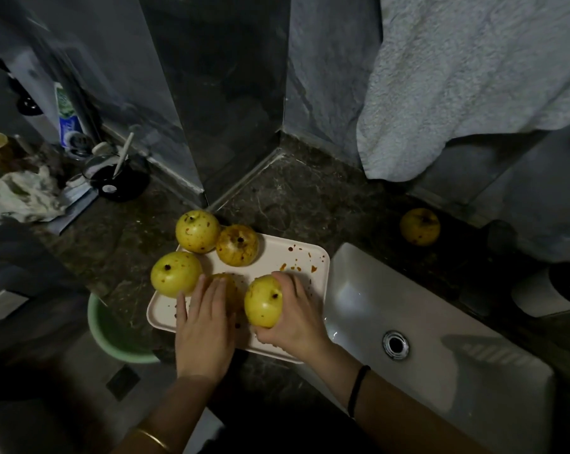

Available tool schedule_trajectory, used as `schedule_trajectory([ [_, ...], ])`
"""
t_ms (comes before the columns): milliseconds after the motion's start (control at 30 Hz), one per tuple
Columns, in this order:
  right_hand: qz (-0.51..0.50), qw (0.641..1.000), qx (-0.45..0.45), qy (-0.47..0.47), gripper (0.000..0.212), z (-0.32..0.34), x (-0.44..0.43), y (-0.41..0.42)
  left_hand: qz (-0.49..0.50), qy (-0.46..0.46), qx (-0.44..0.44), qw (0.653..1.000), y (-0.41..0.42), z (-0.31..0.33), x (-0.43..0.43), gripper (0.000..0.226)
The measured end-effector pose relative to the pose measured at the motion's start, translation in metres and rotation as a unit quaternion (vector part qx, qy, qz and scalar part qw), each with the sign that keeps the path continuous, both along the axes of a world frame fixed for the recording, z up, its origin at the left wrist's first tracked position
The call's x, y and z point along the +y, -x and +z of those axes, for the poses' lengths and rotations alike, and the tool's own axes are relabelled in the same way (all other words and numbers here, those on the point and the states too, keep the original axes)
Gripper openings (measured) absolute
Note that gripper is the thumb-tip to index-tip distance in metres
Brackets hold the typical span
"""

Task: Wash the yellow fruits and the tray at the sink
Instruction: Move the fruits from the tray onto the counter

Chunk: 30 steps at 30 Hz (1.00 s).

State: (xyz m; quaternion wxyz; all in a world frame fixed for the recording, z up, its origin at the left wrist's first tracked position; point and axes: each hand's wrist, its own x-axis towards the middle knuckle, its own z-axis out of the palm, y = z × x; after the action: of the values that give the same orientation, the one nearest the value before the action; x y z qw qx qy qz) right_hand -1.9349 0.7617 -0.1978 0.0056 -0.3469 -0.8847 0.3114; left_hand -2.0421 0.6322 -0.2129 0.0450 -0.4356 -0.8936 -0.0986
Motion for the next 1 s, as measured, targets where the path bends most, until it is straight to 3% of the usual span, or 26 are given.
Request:
schedule_trajectory([
  [400,-0.049,0.998,0.029,0.007,0.095,0.007,0.016,0.005,-0.04,-0.01,0.025,0.999,0.02,0.006,0.017,0.05],
  [600,-0.168,0.98,0.094,0.054,0.092,0.014,0.055,0.009,-0.067,0.026,0.006,0.997,0.028,0.01,0.03,0.052],
  [800,-0.279,0.956,0.074,0.052,0.101,0.017,0.12,0.0,-0.102,0.04,-0.004,0.994,0.04,0.017,0.05,0.057],
  [1000,-0.277,0.958,-0.04,-0.061,0.099,0.014,0.179,-0.006,-0.101,0.043,-0.009,0.994,0.044,0.02,0.068,0.052],
])
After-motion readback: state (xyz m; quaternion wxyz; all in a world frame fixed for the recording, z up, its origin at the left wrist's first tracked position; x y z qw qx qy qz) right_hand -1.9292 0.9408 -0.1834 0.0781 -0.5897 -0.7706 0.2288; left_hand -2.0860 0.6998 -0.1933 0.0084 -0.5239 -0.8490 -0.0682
